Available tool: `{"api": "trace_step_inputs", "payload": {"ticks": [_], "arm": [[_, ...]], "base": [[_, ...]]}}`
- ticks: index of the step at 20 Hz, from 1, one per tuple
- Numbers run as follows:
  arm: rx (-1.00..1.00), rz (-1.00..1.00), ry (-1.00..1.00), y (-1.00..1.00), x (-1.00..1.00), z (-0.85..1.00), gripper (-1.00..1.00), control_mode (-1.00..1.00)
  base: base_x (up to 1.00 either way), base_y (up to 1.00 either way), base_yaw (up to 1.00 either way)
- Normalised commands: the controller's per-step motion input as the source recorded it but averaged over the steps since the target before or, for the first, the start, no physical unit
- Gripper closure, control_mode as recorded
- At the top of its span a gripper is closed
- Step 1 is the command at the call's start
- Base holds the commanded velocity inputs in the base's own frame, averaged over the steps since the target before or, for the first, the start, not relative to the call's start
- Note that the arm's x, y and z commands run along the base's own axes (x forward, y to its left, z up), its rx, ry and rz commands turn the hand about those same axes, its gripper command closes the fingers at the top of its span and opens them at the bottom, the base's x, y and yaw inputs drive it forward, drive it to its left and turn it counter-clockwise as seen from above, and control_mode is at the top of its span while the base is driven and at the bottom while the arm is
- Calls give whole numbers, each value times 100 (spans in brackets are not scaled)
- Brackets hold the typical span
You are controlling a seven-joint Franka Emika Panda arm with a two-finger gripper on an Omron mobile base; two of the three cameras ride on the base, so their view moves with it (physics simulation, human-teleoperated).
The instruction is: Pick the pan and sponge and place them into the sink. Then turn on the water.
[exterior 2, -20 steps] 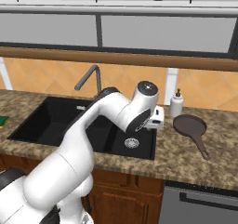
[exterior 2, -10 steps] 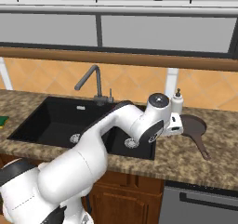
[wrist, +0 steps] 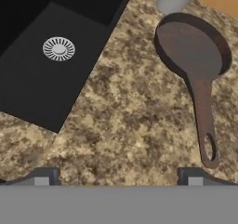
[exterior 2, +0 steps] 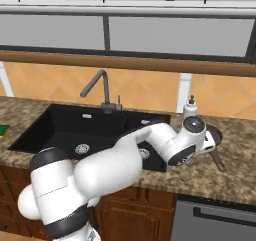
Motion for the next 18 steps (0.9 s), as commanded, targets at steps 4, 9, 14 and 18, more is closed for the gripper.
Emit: {"api": "trace_step_inputs", "payload": {"ticks": [4, 9, 14, 18], "arm": [[0, 0, 18, -29, 50, 0, -100, -100], [0, 0, 18, -39, 49, -12, -100, -100], [2, 0, 6, -57, 40, -23, -100, -100], [4, 0, 4, -61, 31, -19, -100, -100]], "base": [[0, 0, 0], [0, 0, 0], [0, 0, 0], [0, 0, 0]]}}
